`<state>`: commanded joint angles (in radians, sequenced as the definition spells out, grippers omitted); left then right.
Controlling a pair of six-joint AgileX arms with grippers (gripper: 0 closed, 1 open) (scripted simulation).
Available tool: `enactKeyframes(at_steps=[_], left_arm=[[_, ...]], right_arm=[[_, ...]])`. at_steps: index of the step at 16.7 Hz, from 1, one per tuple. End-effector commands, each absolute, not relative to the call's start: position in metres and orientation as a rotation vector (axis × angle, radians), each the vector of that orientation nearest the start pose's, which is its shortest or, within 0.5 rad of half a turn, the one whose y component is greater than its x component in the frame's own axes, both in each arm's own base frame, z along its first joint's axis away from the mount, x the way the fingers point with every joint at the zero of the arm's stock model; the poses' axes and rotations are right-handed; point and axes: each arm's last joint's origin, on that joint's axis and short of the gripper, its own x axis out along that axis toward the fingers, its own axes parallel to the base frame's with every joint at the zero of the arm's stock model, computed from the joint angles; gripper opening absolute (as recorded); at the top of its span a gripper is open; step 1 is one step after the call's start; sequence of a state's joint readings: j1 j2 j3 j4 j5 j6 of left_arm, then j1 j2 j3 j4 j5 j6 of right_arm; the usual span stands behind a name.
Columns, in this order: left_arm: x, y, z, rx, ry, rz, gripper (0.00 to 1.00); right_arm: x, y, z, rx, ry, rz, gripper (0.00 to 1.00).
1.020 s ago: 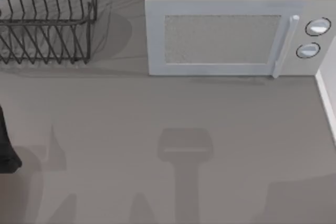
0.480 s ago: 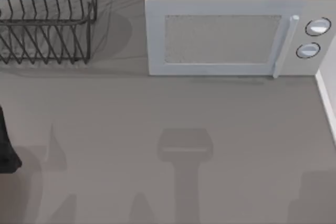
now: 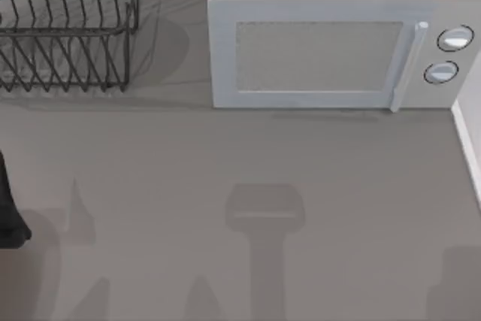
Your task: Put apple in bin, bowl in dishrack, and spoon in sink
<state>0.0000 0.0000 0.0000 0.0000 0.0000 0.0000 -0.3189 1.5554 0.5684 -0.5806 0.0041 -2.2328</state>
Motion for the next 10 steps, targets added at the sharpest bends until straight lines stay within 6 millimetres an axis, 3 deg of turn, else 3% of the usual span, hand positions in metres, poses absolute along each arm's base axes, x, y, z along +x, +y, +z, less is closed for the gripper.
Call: enactKeyframes(at_steps=[2,10], left_arm=[[0.1057,-0.0012,0.1600,0.000,0.000,0.000,1.00],[0.1057,-0.0012,0.1600,0.000,0.000,0.000,1.00]], right_arm=[[0.1964,-0.0651,0.0931,-1.462,1.030,1.454,1.00],[0.1964,-0.0651,0.0931,-1.462,1.030,1.454,0.40]])
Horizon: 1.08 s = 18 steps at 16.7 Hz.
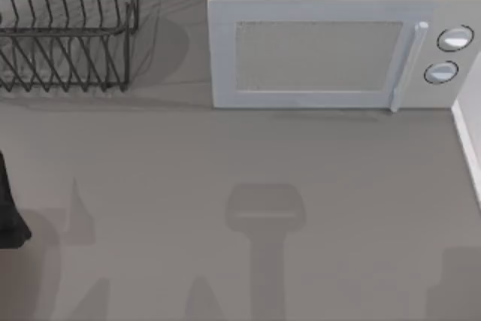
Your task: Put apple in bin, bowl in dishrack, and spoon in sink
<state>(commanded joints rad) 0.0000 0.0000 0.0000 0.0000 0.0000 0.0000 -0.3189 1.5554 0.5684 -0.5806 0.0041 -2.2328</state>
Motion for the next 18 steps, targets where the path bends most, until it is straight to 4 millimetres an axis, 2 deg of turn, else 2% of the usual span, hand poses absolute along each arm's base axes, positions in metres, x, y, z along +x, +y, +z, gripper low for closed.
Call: enactKeyframes(at_steps=[5,13,14,16,18], left_arm=[[0.106,-0.001,0.160,0.000,0.000,0.000,1.00],[0.106,-0.001,0.160,0.000,0.000,0.000,1.00],[0.106,-0.001,0.160,0.000,0.000,0.000,1.00],[0.106,-0.001,0.160,0.000,0.000,0.000,1.00],[0.106,-0.001,0.160,0.000,0.000,0.000,1.00]], right_arm=[[0.196,-0.065,0.093,-1.462,1.030,1.454,0.02],[0.196,-0.065,0.093,-1.462,1.030,1.454,0.00],[0.198,-0.064,0.115,-1.473,1.071,1.411,0.00],[0.200,-0.065,0.118,-1.477,1.068,1.411,0.00],[0.203,-0.066,0.131,-1.486,1.063,1.413,0.00]])
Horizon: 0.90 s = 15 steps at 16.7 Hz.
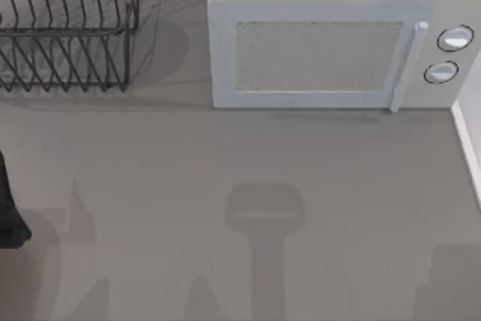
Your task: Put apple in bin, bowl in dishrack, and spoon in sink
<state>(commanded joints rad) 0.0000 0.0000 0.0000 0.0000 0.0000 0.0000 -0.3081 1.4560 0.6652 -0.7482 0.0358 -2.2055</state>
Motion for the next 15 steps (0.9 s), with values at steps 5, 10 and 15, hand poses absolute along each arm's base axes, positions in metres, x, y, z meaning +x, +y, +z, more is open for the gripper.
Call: enactKeyframes(at_steps=[5,10,15], left_arm=[[0.106,-0.001,0.160,0.000,0.000,0.000,1.00],[0.106,-0.001,0.160,0.000,0.000,0.000,1.00],[0.106,-0.001,0.160,0.000,0.000,0.000,1.00]], right_arm=[[0.202,-0.065,0.183,-1.456,1.075,1.449,0.00],[0.198,-0.064,0.215,-1.473,1.071,1.411,0.00],[0.200,-0.064,0.214,-1.469,1.073,1.419,0.00]])
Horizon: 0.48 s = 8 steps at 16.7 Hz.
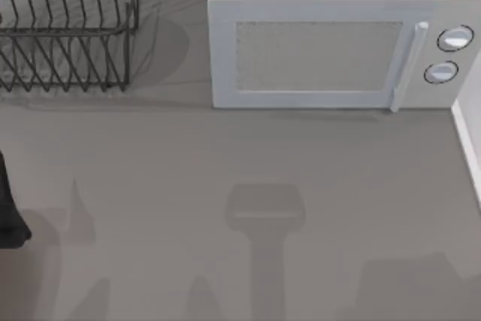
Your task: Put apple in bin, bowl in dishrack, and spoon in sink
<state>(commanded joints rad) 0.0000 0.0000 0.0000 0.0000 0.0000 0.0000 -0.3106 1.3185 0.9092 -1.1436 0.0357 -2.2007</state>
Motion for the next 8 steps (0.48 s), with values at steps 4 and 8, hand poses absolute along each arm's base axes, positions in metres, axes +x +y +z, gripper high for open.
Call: enactKeyframes(at_steps=[4,8], left_arm=[[0.106,-0.001,0.160,0.000,0.000,0.000,1.00],[0.106,-0.001,0.160,0.000,0.000,0.000,1.00]], right_arm=[[0.229,-0.070,0.226,-1.461,1.074,1.459,0.00],[0.288,-0.080,0.247,-1.467,1.066,1.494,0.00]])
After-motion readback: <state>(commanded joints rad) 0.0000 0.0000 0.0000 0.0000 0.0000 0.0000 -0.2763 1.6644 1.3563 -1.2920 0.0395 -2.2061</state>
